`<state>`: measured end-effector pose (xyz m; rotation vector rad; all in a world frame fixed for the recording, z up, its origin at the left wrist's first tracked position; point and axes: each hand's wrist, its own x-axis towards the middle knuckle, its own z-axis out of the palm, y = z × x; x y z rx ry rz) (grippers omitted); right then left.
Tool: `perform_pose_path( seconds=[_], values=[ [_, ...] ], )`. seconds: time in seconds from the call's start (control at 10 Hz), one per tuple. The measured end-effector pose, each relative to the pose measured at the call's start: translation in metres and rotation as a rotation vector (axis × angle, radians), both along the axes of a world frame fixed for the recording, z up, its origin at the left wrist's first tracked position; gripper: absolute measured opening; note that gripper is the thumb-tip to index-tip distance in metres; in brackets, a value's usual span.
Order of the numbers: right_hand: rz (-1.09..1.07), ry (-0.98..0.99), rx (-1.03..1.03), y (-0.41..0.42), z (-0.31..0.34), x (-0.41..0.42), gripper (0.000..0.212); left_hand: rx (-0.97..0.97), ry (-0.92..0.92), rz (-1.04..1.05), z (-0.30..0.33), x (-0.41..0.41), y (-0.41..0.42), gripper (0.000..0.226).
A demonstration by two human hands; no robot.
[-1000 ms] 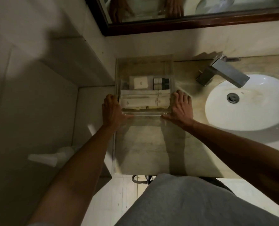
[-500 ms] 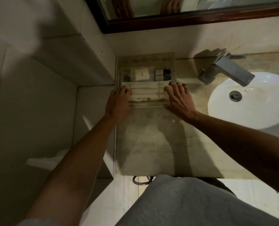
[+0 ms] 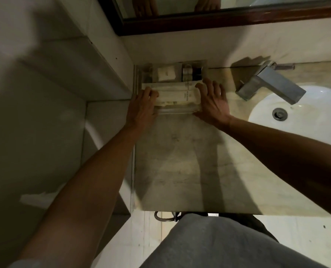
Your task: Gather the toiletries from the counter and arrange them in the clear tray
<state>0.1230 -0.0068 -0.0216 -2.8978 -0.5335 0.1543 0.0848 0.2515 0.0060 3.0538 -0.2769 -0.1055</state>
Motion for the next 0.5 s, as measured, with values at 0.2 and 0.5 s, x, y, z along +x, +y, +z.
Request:
perform_pose_path(
  seconds=[0.2, 0.5],
  values=[
    [0.015, 0.009, 0.035, -0.001, 0.001, -0.005, 0.095, 0.002, 0.049, 0.068, -0.004, -0.004, -0.007, 0.068],
    [0.194, -0.046, -0.162, -0.039, 0.040, -0.035, 0.100, 0.054, 0.127, 0.130, 0.018, -0.042, -0.039, 0.092]
  ],
)
